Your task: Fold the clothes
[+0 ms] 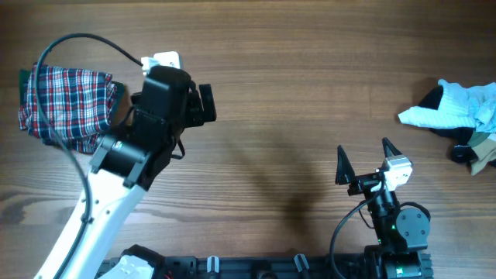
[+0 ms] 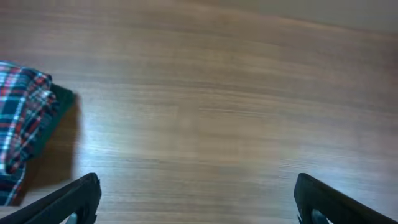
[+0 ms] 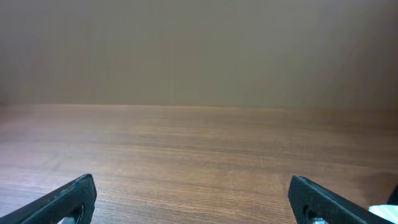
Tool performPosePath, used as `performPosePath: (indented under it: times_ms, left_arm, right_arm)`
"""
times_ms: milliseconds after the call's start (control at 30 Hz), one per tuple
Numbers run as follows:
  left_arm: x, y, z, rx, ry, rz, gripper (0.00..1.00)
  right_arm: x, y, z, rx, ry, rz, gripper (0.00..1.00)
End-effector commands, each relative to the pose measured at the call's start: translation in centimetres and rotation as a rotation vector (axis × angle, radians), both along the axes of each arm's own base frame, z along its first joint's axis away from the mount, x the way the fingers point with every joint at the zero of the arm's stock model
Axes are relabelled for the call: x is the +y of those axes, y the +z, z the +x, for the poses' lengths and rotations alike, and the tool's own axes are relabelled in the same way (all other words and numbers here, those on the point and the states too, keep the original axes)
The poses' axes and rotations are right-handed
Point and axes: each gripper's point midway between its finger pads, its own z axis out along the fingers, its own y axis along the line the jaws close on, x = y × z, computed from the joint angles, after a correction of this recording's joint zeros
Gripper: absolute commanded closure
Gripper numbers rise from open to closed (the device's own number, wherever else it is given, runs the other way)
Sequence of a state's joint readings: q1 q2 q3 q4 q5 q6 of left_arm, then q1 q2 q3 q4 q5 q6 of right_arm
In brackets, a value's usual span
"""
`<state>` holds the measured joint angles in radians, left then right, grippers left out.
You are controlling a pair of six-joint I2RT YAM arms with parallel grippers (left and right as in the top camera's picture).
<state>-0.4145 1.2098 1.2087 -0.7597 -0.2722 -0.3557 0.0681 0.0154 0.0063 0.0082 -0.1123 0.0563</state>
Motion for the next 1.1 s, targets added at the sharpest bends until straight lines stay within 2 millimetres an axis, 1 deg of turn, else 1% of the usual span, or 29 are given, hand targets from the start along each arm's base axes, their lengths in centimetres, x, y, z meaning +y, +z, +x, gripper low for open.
performPosePath:
  times_ms: [0, 33, 67, 100, 133, 167, 200, 267, 300, 367, 433, 533, 667, 800, 900, 967, 1067]
  left_arm:
    - [2.1, 4.4, -1.0, -0.174, -0.017, -0.093, 0.00]
    - [1.8, 6.0, -1.1, -0.272, -0.144, -0.130, 0.00]
    - [2.0, 7.3, -1.6, -0.376, -0.240, -0.154, 0.00]
    - [2.6, 8.1, -2.4, -0.454, -0.274, -0.167, 0.00]
    - [3.5, 8.4, -3.5, -0.534, -0.270, -0.169, 0.00]
    - [4.1, 8.4, -4.4, -0.595, -0.257, -0.156, 0.00]
    - [4.5, 7.5, -5.7, -0.654, -0.243, -0.141, 0.00]
    - [4.6, 5.9, -6.9, -0.710, -0.240, -0.132, 0.00]
    - [4.6, 4.4, -7.5, -0.749, -0.244, -0.129, 0.00]
    - [4.4, 2.3, -8.1, -0.807, -0.254, -0.126, 0.00]
    - [4.2, 0.9, -8.6, -0.827, -0.264, -0.128, 0.00]
    - [4.2, 0.1, -9.5, -0.859, -0.264, -0.130, 0.00]
    - [4.1, -0.9, -9.9, -0.883, -0.259, -0.129, 0.00]
    - [4.1, -1.5, -10.5, -0.981, -0.263, -0.123, 0.00]
    - [4.1, -2.6, -10.3, -0.942, -0.261, -0.126, 0.00]
    - [4.1, -3.7, -10.0, -0.895, -0.259, -0.130, 0.00]
    - [4.1, -6.2, -9.7, -0.789, -0.252, -0.137, 0.00]
  right_arm:
    - [0.3, 0.0, 0.0, 0.004, 0.016, 0.015, 0.00]
    - [0.3, 0.0, 0.0, 0.004, 0.016, 0.015, 0.00]
    - [0.2, 0.0, 0.0, 0.004, 0.016, 0.015, 0.00]
    - [0.3, 0.0, 0.0, 0.004, 0.016, 0.015, 0.00]
    - [0.2, 0.0, 0.0, 0.004, 0.016, 0.015, 0.00]
    - [0.2, 0.0, 0.0, 0.003, 0.016, 0.014, 0.00]
    - [0.2, 0.0, 0.0, 0.004, 0.016, 0.015, 0.00]
    - [0.3, 0.0, 0.0, 0.004, 0.016, 0.015, 0.00]
    - [0.2, 0.0, 0.0, 0.004, 0.016, 0.015, 0.00]
    - [0.2, 0.0, 0.0, 0.003, 0.016, 0.014, 0.00]
    - [0.3, 0.0, 0.0, 0.004, 0.016, 0.015, 0.00]
    - [0.2, -0.1, 0.0, 0.004, 0.016, 0.015, 0.00]
    - [0.3, -0.1, 0.0, 0.004, 0.016, 0.015, 0.00]
    - [0.3, -0.1, 0.0, 0.004, 0.016, 0.015, 0.00]
    - [0.3, -0.1, 0.0, 0.004, 0.016, 0.015, 0.01]
    - [0.3, -0.1, 0.0, 0.004, 0.016, 0.015, 0.00]
    - [0.2, -0.1, 0.0, 0.004, 0.016, 0.015, 0.00]
